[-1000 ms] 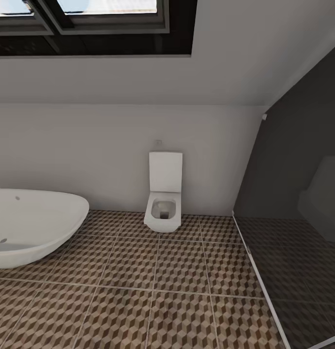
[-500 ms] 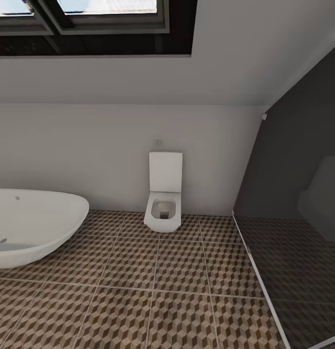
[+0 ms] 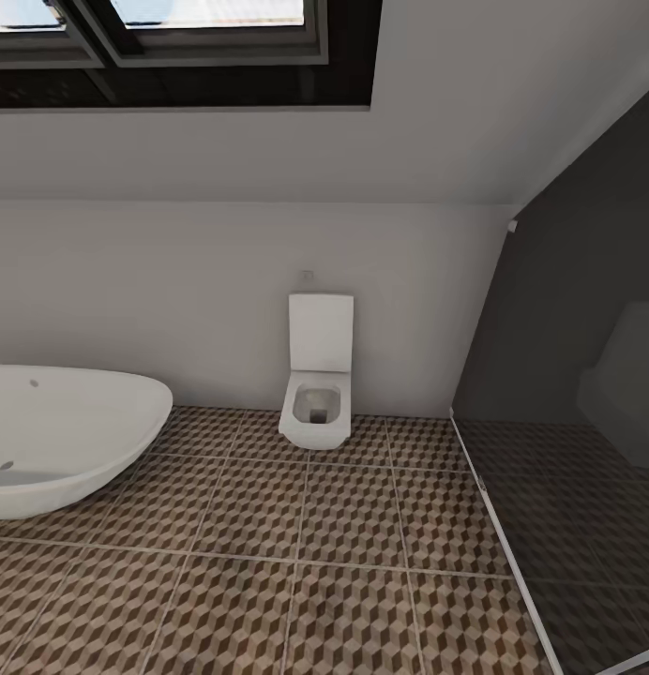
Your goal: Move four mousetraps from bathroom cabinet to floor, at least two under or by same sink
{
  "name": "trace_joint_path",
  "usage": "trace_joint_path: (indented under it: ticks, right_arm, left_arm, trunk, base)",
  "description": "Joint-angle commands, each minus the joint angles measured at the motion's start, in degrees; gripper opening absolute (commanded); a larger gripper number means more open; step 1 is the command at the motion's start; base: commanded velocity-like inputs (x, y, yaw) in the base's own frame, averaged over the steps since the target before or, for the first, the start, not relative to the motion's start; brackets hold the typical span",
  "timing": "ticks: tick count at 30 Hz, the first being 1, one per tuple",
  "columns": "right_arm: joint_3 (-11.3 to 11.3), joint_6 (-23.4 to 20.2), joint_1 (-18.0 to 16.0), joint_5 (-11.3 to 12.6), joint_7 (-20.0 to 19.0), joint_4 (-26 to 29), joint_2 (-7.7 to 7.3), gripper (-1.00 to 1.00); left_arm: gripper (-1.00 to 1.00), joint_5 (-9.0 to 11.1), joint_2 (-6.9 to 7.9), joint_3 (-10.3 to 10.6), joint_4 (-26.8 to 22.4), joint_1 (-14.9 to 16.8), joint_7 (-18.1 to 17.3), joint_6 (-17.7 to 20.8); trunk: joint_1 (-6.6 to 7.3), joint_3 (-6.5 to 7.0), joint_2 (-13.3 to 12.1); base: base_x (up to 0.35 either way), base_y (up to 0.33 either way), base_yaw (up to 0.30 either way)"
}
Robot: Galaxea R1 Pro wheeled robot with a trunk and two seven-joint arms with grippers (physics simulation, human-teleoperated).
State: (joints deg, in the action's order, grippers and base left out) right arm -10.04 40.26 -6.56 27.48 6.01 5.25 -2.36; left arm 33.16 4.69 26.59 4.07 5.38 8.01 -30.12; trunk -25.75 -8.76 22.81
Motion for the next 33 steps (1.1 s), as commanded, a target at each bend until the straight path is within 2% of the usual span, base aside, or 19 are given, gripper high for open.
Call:
trace_joint_path:
  ticks: [1,33]
  right_arm:
    - [-0.51,0.09,-0.03,0.12,0.49,0.02,-0.01,-1.0]
    - [-0.52,0.09,-0.03,0.13,0.49,0.02,-0.02,-1.0]
  left_arm:
    - [-1.0,-0.14,-0.03,0.4,0.14,0.07,0.34,-0.2]
    - [-1.0,-0.12,-0.03,0.4,0.14,0.07,0.34,-0.2]
  trunk:
    - [-0.03,-0.11,0.11]
    - [-0.03,-0.11,0.11]
  base:
    - [0.0,0.0,0.0]
    - [0.0,0.0,0.0]
